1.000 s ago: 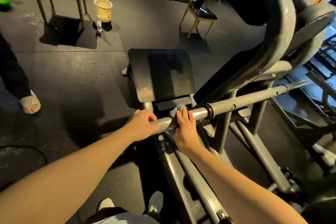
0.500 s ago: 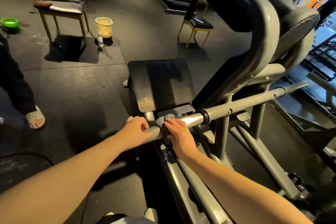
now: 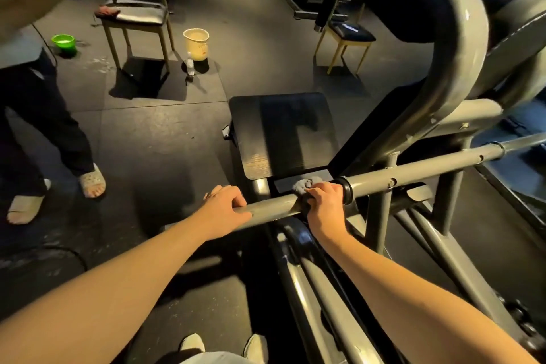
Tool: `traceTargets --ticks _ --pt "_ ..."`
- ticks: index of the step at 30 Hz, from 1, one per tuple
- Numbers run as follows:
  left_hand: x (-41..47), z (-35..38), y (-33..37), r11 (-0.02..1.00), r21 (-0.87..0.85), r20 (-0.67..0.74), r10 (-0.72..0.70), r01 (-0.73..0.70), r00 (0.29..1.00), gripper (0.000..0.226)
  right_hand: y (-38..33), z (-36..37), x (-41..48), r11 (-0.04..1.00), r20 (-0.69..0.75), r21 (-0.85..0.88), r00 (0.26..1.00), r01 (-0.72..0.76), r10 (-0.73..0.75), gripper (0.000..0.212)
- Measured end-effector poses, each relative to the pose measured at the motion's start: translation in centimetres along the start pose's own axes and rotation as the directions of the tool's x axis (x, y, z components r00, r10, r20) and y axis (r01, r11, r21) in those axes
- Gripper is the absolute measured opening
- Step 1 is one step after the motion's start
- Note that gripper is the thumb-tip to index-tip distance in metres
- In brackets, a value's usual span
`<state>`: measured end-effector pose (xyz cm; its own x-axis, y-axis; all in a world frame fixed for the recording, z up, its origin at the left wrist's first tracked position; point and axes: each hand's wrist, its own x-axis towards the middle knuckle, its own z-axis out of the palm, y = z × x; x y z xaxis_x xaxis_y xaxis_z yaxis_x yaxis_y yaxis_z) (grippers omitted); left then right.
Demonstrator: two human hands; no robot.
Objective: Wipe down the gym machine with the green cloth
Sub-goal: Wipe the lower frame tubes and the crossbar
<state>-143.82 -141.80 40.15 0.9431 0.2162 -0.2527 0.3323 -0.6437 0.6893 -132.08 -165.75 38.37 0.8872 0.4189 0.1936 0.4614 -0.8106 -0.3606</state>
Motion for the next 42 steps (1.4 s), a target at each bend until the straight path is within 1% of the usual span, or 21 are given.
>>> traceTargets --ticks 2,5,6,8,11,13,15,16,17,19,21,24,26,29,30,32,34,35,37,39,42 --pt "0.0 0.1 0.0 0.999 -0.012 -0.015 -0.030 0.030 0.999 0.017 -4.1 1.4 -1.2 0.996 0.022 0.071 0.999 0.045 -0.047 0.016" --pt "0.0 0.2 0.3 0.999 -0.026 -0.038 -0.038 0.037 0.999 0.015 -7.9 3.0 -2.7 0.961 0.003 0.214 0.984 0.175 -0.180 0.017" --pt "0.0 0.2 0.3 0.999 -0.030 -0.037 -0.037 0.036 0.999 0.013 -7.7 2.9 -2.6 0.952 0.022 0.234 0.978 0.197 -0.208 0.018" --pt "0.0 0.0 0.4 0.999 -0.018 -0.010 -0.034 0.034 0.999 0.013 -5.7 1.6 -1.9 0.963 0.057 0.162 0.972 0.215 -0.227 0.017" --pt "0.2 0.0 0.1 0.999 -0.010 0.019 -0.037 0.037 0.999 0.015 -0.7 -1.0 -0.6 0.996 -0.009 0.030 0.996 0.086 -0.086 0.009" --pt "0.3 0.0 0.0 0.999 -0.012 0.031 -0.038 0.038 0.999 0.017 1.4 -2.2 0.6 0.993 -0.024 -0.008 0.993 -0.115 0.114 0.009" --pt "0.3 0.1 -0.2 0.999 -0.005 0.037 -0.032 0.032 0.999 0.017 0.8 -2.2 0.9 0.959 -0.012 -0.017 0.959 -0.282 0.282 0.015" --pt "0.4 0.1 -0.3 0.999 -0.007 0.037 -0.033 0.033 0.999 0.017 -0.4 -1.9 0.7 0.954 -0.006 -0.024 0.955 -0.297 0.297 0.017" --pt "0.4 0.1 -0.4 0.999 -0.012 0.034 -0.034 0.035 0.999 0.017 -2.0 -1.6 0.3 0.961 0.011 -0.015 0.961 -0.278 0.278 0.018" --pt "0.5 0.2 -0.4 0.999 -0.020 0.014 -0.038 0.038 0.999 0.017 -5.4 0.0 -0.7 0.992 0.057 0.012 0.991 -0.124 0.124 0.012" --pt "0.7 0.3 -0.4 0.999 -0.015 0.000 -0.051 0.051 0.999 0.018 -8.5 1.5 -1.7 0.998 0.097 0.062 0.995 0.019 -0.025 0.012" --pt "0.7 0.4 -0.3 0.998 0.008 0.006 -0.066 0.066 0.998 0.018 -9.3 1.7 -2.0 0.986 0.139 0.126 0.982 0.107 -0.124 0.015" --pt "0.6 0.3 -0.2 0.998 -0.006 0.014 -0.066 0.066 0.998 0.016 -7.0 0.4 -1.0 0.996 0.152 0.066 0.985 0.067 -0.076 0.013" --pt "0.3 0.1 0.0 0.999 -0.004 0.027 -0.048 0.048 0.998 0.016 -1.9 -1.9 1.8 0.985 0.093 -0.123 0.986 -0.125 0.136 0.013" --pt "0.2 0.1 0.1 0.999 0.005 0.033 -0.053 0.053 0.998 0.016 -0.5 -2.2 2.4 0.974 0.075 -0.182 0.986 -0.135 0.150 0.015" --pt "0.1 -0.1 0.1 0.998 0.020 0.046 -0.064 0.063 0.997 0.017 1.0 -1.6 2.9 0.970 0.046 -0.219 0.992 -0.107 0.120 0.021" --pt "-0.1 -0.3 -0.1 0.997 0.025 0.052 -0.076 0.075 0.996 0.015 -0.5 -0.8 2.5 0.978 0.040 -0.191 0.995 -0.086 0.095 0.018" --pt "-0.2 -0.4 -0.2 0.996 0.031 0.047 -0.079 0.078 0.996 0.014 -2.2 -0.3 2.0 0.986 0.068 -0.159 0.996 -0.053 0.065 0.014" --pt "-0.4 -0.4 -0.3 0.996 0.041 0.021 -0.082 0.081 0.996 0.012 -6.0 0.8 0.8 0.994 0.176 -0.092 0.983 0.063 -0.046 0.009" --pt "-0.6 -0.4 -0.4 0.995 0.049 -0.041 -0.089 0.091 0.995 0.013 -8.9 1.9 -0.7 0.982 0.222 -0.025 0.959 0.186 -0.176 0.004" --pt "-1.2 -0.4 -0.5 0.994 0.061 -0.113 -0.089 0.096 0.990 0.018 -8.4 3.3 -1.9 0.947 0.139 0.133 0.941 0.292 -0.310 0.012"
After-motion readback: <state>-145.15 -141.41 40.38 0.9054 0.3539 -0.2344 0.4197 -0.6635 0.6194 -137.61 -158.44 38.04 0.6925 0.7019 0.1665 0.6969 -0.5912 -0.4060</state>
